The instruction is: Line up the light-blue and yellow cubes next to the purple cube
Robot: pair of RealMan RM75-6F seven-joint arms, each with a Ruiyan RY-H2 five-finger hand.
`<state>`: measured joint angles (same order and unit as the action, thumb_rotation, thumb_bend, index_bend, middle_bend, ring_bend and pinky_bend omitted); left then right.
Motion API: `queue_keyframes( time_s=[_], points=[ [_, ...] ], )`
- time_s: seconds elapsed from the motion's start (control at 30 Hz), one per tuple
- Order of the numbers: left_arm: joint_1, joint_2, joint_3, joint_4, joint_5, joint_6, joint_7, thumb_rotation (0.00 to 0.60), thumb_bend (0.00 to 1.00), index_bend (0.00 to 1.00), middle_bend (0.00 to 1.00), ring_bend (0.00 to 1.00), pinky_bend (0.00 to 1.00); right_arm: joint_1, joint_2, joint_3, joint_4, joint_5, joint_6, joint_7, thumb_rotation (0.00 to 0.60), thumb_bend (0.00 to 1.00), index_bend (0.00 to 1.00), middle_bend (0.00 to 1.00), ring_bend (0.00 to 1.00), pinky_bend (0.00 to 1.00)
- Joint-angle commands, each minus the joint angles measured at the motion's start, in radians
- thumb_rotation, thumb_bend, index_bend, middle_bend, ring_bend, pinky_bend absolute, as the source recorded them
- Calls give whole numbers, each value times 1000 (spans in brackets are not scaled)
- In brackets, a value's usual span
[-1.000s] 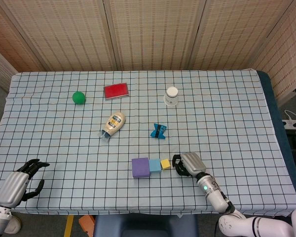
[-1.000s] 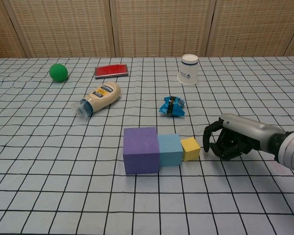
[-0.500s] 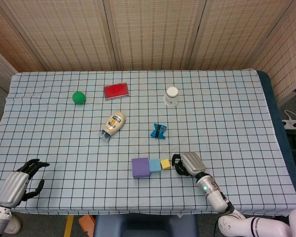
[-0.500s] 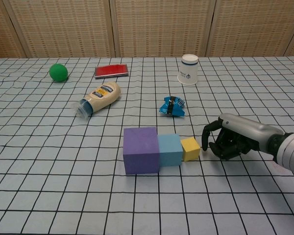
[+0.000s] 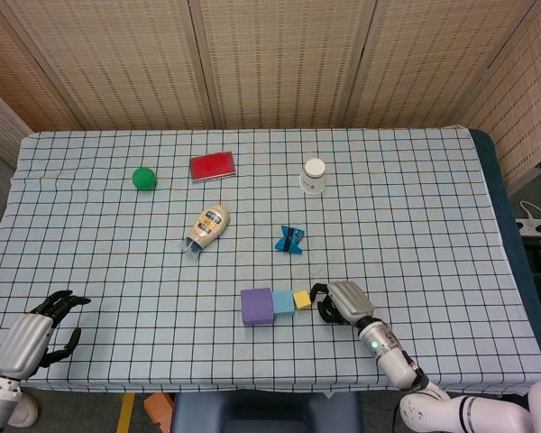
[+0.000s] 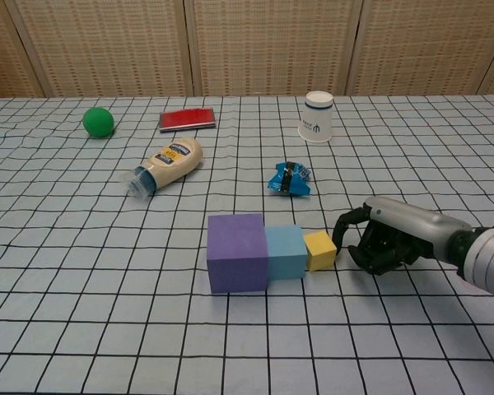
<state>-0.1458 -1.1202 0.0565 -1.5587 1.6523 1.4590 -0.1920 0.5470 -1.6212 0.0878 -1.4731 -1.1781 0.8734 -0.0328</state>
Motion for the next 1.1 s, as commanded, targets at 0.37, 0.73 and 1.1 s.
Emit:
queue_keyframes(
  time_s=[0.37,0.73,1.1],
  points=[
    [-1,-1,0,0,-1,-2,1,600,504,277,288,158,400,5,8,-5,-1,-15,-25,37,600,556,424,915,848,1000],
    [0,0,0,-1,0,-2,1,600,503,277,289,158,400,6,7,-8,0,-31,-23,51,600,556,424,917,848,1000],
    [0,1,0,0,-1,-1,-2,600,503,277,289,158,401,3,-6,-14,11,-44,-23,71,600,566,420,917,848,1000]
  ],
)
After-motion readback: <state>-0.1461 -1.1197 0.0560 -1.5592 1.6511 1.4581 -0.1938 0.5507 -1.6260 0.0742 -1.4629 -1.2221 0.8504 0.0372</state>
